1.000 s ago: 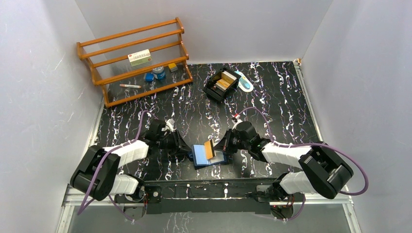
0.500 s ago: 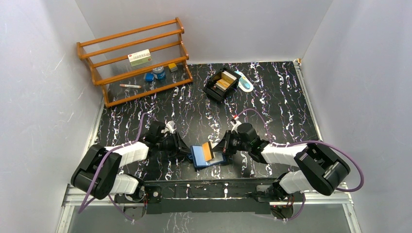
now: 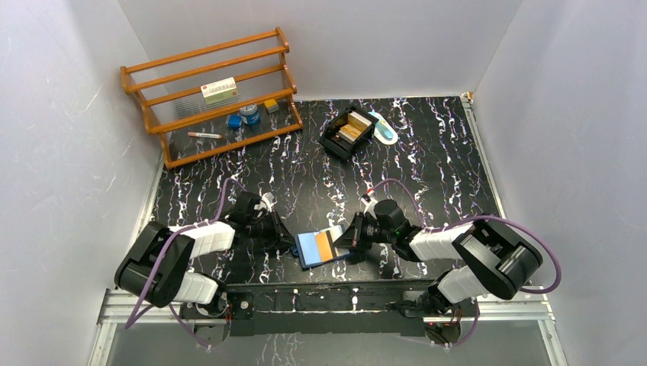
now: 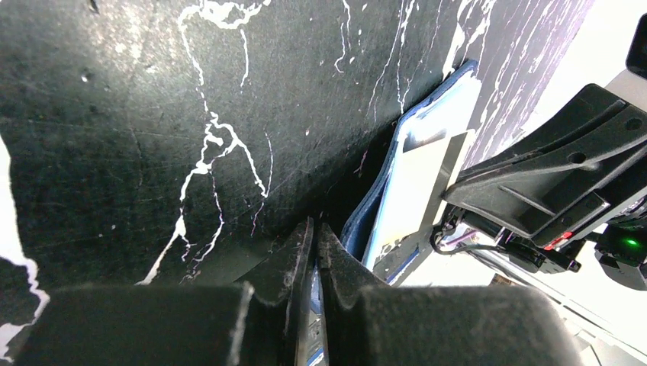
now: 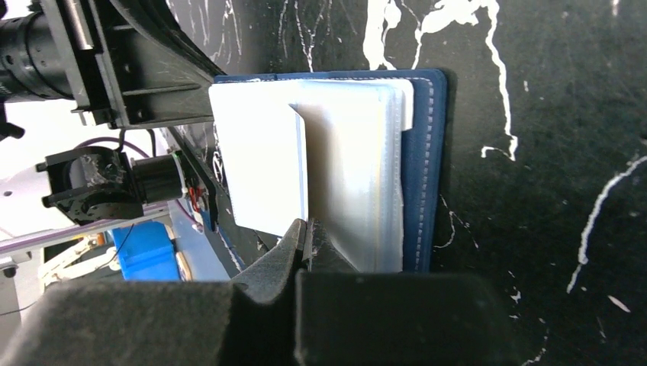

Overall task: Put the credit cards into the card holder
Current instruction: Insert the credit card into the card holder.

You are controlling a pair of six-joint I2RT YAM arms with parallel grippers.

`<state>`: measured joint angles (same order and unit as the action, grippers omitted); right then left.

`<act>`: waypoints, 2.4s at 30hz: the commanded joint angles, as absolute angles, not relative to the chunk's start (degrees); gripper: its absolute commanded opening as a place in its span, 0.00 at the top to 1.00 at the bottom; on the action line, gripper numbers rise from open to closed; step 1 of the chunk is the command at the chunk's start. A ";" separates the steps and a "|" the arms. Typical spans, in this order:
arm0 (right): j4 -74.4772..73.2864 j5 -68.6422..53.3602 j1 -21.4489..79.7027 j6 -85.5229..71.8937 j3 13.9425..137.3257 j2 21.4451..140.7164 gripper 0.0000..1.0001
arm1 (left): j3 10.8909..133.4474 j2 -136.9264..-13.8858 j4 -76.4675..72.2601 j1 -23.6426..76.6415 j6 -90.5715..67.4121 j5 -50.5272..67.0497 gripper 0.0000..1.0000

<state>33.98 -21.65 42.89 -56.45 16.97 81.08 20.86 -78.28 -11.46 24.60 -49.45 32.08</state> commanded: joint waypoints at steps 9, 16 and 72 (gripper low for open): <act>38.70 -23.24 43.21 -55.06 18.89 84.57 1.00 | 21.71 -82.80 -9.94 24.52 -46.93 30.57 0.95; 39.49 -24.23 43.18 -54.11 19.16 86.41 1.00 | 21.77 -84.20 -9.05 24.52 -45.87 29.33 0.96; 44.28 -26.94 43.11 -56.86 20.48 91.02 1.00 | 20.70 -78.07 -3.08 20.76 -46.72 32.49 0.95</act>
